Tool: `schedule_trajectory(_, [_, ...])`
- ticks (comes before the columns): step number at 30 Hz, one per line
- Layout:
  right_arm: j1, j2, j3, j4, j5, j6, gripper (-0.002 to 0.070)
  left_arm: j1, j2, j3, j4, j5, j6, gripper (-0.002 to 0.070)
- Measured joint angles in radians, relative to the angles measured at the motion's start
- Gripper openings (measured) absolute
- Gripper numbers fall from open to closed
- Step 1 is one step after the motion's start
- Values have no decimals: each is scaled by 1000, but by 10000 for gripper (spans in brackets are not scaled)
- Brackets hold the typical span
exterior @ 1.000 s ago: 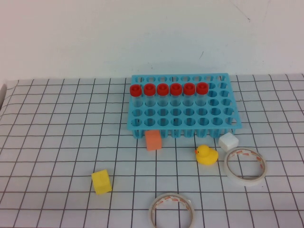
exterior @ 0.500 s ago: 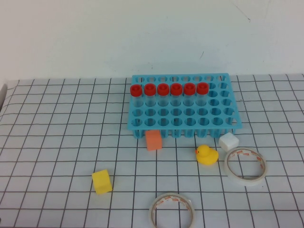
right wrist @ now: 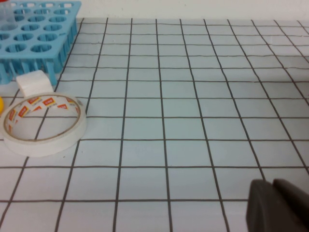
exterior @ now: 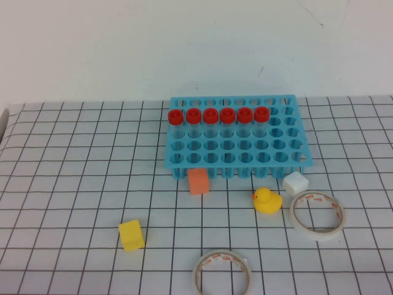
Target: Place the test tubes
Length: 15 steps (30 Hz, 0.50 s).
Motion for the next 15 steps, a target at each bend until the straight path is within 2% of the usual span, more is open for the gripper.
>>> schedule_trajectory(8, [0,0,0,0,0,0,-1,0,0,-2,-8,49,96,-1])
schedule_trajectory(15, [0,0,0,0,0,0,-1,0,0,-2,-12,49,108,-1])
